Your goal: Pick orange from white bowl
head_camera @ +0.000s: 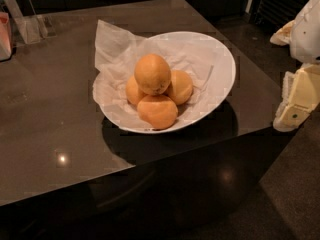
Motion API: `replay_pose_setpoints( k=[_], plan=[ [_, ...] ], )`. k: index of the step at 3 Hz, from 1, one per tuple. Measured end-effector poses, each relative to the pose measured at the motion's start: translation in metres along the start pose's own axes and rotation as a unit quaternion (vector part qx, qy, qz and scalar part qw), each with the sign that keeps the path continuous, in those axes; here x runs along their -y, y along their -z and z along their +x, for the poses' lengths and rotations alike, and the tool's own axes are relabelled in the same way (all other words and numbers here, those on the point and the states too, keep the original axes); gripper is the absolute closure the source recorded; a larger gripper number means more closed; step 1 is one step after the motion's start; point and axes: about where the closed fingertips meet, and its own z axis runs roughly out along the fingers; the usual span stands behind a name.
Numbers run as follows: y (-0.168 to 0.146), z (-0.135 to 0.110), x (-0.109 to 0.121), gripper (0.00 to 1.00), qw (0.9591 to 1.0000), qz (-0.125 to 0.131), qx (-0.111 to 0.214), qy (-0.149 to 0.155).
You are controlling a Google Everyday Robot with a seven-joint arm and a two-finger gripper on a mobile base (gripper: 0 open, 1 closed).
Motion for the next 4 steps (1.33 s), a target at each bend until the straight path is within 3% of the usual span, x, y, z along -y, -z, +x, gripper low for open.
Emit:
replay_pose_setpoints(
  k=[2,3,4],
  plan=[
    [0.001,-0.007,0.004,0.0,0.9999,-0.001,0.011,-0.002],
    [-0.008,-0.036,0.018,0.0,0.9977,-0.033,0.057,-0.013],
    [-0.02,-0.076,0.036,0.0,0.9901,-0.067,0.122,-0.019]
  ],
)
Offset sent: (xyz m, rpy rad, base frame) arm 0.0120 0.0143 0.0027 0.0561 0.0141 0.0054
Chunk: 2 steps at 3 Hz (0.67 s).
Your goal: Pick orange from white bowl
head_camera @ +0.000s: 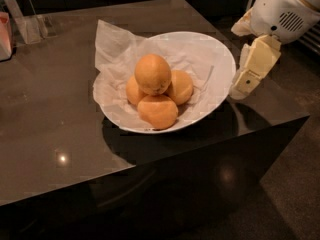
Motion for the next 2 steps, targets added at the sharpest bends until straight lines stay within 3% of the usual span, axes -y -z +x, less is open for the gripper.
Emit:
replay_pose_setpoints(
  k=[1,2],
  plan=[
    [-0.01,-0.006,-0.001,0.0,0.9999,-0.005,0.015,0.005],
    [-0.036,-0.022,-0.01,0.0,0.9984,-0.035,0.042,0.016]
  ],
)
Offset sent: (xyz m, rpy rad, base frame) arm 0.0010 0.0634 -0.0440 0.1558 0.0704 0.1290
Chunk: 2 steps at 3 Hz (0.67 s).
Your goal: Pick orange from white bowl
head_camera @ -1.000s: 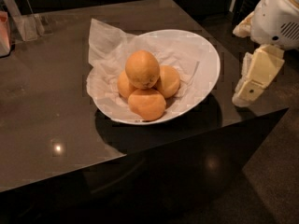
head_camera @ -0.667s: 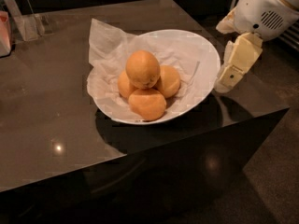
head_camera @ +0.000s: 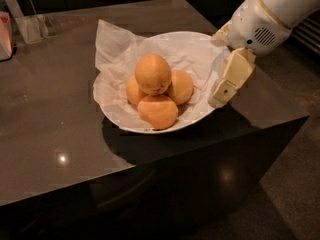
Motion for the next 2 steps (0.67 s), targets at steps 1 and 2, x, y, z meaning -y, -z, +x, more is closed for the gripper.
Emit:
replay_pose_setpoints(
  k=[1,2],
  plan=[
    [-0.028,-0.029,-0.003,0.0,0.9989,-0.038,0.007,0.025],
    [-0.045,-0.056,-0.001,0.0,0.9973,-0.056,0.013,0.046]
  ],
)
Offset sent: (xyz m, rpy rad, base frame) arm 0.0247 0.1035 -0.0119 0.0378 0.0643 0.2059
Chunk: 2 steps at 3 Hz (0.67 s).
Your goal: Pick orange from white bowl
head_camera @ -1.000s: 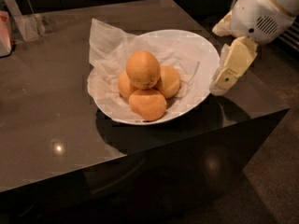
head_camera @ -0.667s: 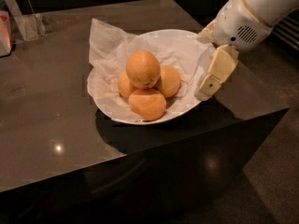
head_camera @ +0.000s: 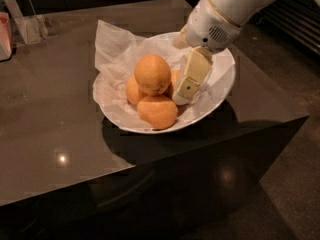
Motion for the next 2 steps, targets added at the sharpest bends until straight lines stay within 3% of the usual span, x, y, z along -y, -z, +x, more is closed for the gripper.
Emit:
replay_pose_setpoints(
  k=[1,2],
  plan=[
    [-0.013,-0.02,0.008,0.0,0.9999,-0.009,0.002,0.014],
    [-0.028,-0.027,0.013,0.0,0.9997,-0.02,0.009,0.009]
  ],
)
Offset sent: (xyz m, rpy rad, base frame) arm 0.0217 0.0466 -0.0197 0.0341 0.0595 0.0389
